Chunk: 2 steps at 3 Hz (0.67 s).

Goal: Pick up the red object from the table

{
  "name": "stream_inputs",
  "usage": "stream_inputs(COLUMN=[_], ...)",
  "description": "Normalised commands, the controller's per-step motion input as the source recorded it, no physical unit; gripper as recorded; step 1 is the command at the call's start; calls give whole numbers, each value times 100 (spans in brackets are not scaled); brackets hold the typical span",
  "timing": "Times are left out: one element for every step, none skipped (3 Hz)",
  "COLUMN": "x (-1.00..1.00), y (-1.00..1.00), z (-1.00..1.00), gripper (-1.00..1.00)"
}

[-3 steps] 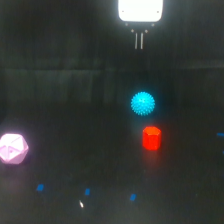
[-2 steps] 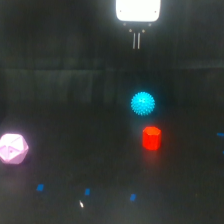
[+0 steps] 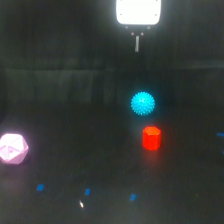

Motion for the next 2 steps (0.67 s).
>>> stream_inputs(x=[12,100], y=[48,100], z=[63,25], gripper=[55,11])
